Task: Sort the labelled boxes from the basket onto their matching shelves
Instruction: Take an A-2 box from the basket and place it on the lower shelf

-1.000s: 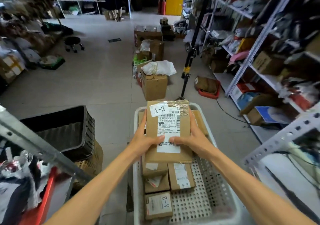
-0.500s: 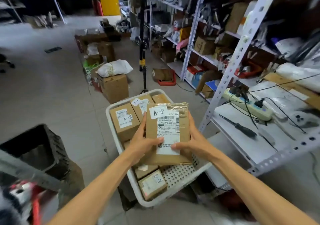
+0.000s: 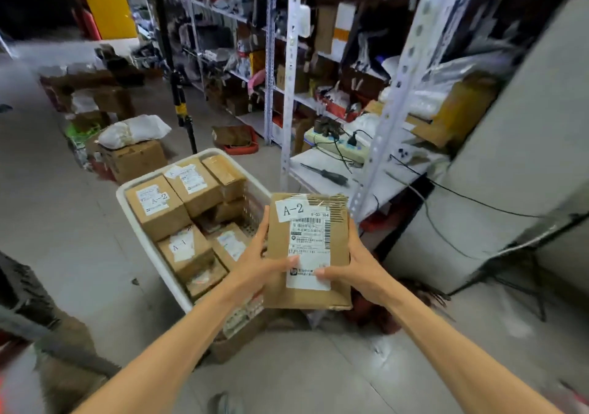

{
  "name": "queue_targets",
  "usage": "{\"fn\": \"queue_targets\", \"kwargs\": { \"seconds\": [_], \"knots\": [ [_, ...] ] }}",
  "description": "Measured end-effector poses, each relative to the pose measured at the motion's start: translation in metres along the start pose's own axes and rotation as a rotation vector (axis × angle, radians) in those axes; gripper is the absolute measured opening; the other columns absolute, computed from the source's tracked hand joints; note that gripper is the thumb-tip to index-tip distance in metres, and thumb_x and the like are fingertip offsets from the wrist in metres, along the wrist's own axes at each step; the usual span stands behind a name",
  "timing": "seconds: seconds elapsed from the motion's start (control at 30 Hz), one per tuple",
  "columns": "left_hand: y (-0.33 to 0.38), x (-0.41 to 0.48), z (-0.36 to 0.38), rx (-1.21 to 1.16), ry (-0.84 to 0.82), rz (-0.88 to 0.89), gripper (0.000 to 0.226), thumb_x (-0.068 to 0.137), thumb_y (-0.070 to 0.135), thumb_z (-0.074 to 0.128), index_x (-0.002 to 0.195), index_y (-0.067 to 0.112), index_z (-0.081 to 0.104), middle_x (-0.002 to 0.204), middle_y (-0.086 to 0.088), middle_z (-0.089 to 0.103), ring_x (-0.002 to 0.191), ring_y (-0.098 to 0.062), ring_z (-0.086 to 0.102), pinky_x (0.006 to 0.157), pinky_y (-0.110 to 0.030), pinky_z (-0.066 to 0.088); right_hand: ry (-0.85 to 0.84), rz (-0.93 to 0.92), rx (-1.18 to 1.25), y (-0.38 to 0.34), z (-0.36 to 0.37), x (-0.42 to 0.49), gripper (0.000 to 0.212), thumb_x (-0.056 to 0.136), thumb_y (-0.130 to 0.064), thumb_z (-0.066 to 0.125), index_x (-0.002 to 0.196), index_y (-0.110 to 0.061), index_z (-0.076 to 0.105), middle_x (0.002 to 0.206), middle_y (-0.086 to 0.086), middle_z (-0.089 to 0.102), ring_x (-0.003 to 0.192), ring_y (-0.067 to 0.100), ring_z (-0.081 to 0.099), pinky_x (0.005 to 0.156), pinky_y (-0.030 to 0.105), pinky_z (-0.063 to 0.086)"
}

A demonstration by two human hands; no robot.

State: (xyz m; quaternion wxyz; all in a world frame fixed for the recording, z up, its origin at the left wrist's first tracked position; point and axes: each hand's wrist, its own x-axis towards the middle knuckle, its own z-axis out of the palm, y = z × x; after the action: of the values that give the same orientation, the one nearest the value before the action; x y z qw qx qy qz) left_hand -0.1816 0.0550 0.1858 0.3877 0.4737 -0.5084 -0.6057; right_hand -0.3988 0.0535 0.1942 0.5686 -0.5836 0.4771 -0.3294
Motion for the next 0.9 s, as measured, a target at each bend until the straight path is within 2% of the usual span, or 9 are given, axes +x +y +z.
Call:
{"fn": "queue_targets", "kwargs": {
  "seconds": [0.07, 0.13, 0.27, 0.37, 0.47, 0.53, 0.67, 0.8, 0.9],
  "knots": [
    [0.000, -0.003, 0.040, 0.012, -0.067, 0.006, 0.114, 0.063, 0.030, 0.089, 0.145, 0.054, 0.013, 0.134, 0.010, 0.056, 0.121, -0.010, 0.056, 0.097, -0.028, 0.050, 0.066, 0.007, 0.024, 0.003, -0.022, -0.041, 0.124, 0.069, 0.000, 0.082, 0.151, -0.032, -0.006, 0.141, -0.009, 0.049, 0.128, 0.006, 0.050, 0.104, 0.030, 0.045],
    [0.001, -0.002, 0.083, 0.029, -0.157, 0.001, 0.111, 0.062, 0.028, 0.086, 0.143, 0.054, 0.015, 0.135, 0.007, 0.057, 0.119, -0.013, 0.058, 0.100, -0.036, 0.049, 0.174, 0.015, 0.005, 0.013, -0.050, -0.082, 0.132, 0.066, -0.008, 0.085, 0.151, -0.033, -0.012, 0.143, -0.012, 0.047, 0.130, 0.004, 0.047, 0.110, 0.036, 0.039],
    [0.011, 0.010, 0.166, 0.065, -0.359, 0.018, 0.106, 0.068, 0.019, 0.085, 0.139, 0.057, 0.016, 0.135, 0.012, 0.054, 0.118, -0.007, 0.056, 0.095, -0.024, 0.049, 0.390, 0.054, -0.007, 0.025, -0.102, -0.155, 0.138, 0.056, -0.021, 0.090, 0.150, -0.041, -0.010, 0.145, -0.011, 0.044, 0.131, 0.007, 0.046, 0.112, 0.042, 0.037],
    [0.022, 0.020, 0.225, 0.100, -0.517, 0.039, 0.111, 0.067, 0.019, 0.086, 0.140, 0.058, 0.012, 0.124, 0.022, 0.057, 0.114, 0.000, 0.055, 0.086, -0.017, 0.048, 0.566, 0.063, 0.040, 0.029, -0.131, -0.206, 0.133, 0.062, -0.005, 0.085, 0.150, -0.042, -0.008, 0.145, -0.005, 0.045, 0.128, 0.010, 0.050, 0.105, 0.037, 0.045],
    [0.030, 0.026, 0.290, 0.120, -0.729, 0.060, 0.105, 0.062, 0.026, 0.085, 0.137, 0.060, 0.020, 0.120, 0.015, 0.065, 0.111, -0.007, 0.062, 0.084, -0.021, 0.052, 0.753, 0.091, 0.102, 0.032, -0.152, -0.260, 0.129, 0.069, 0.005, 0.080, 0.151, -0.037, -0.011, 0.142, -0.003, 0.047, 0.120, 0.008, 0.056, 0.096, 0.031, 0.052],
    [0.034, 0.026, 0.335, 0.100, -0.888, 0.064, 0.108, 0.066, 0.019, 0.085, 0.144, 0.053, 0.017, 0.128, 0.007, 0.062, 0.113, -0.010, 0.062, 0.085, -0.022, 0.054, 0.895, 0.103, 0.089, 0.032, -0.165, -0.296, 0.131, 0.067, -0.003, 0.083, 0.150, -0.039, -0.013, 0.139, -0.008, 0.049, 0.121, 0.008, 0.056, 0.101, 0.039, 0.049],
    [0.038, 0.019, 0.420, 0.128, -1.146, 0.030, 0.116, 0.067, 0.023, 0.085, 0.145, 0.057, 0.005, 0.137, 0.004, 0.052, 0.115, -0.014, 0.061, 0.086, -0.022, 0.053, 1.176, 0.178, 0.078, 0.030, -0.174, -0.360, 0.131, 0.053, -0.027, 0.088, 0.148, -0.046, 0.000, 0.137, -0.005, 0.052, 0.124, 0.018, 0.055, 0.101, 0.052, 0.047],
    [0.034, 0.000, 0.487, 0.129, -1.366, -0.003, 0.102, 0.073, 0.012, 0.080, 0.132, 0.067, 0.017, 0.127, -0.004, 0.060, 0.105, -0.018, 0.067, 0.081, -0.029, 0.056, 1.415, 0.178, 0.121, 0.029, -0.164, -0.411, 0.116, 0.058, -0.011, 0.085, 0.144, -0.042, 0.013, 0.134, 0.001, 0.057, 0.120, 0.022, 0.058, 0.098, 0.052, 0.049],
    [0.026, -0.025, 0.522, 0.139, -1.535, -0.051, 0.101, 0.077, 0.001, 0.074, 0.138, 0.060, 0.019, 0.125, -0.007, 0.061, 0.101, -0.019, 0.069, 0.075, -0.028, 0.058, 1.603, 0.204, 0.142, 0.033, -0.140, -0.436, 0.117, 0.061, -0.006, 0.082, 0.147, -0.039, 0.011, 0.134, 0.000, 0.057, 0.120, 0.021, 0.059, 0.096, 0.047, 0.052]
  ]
}}
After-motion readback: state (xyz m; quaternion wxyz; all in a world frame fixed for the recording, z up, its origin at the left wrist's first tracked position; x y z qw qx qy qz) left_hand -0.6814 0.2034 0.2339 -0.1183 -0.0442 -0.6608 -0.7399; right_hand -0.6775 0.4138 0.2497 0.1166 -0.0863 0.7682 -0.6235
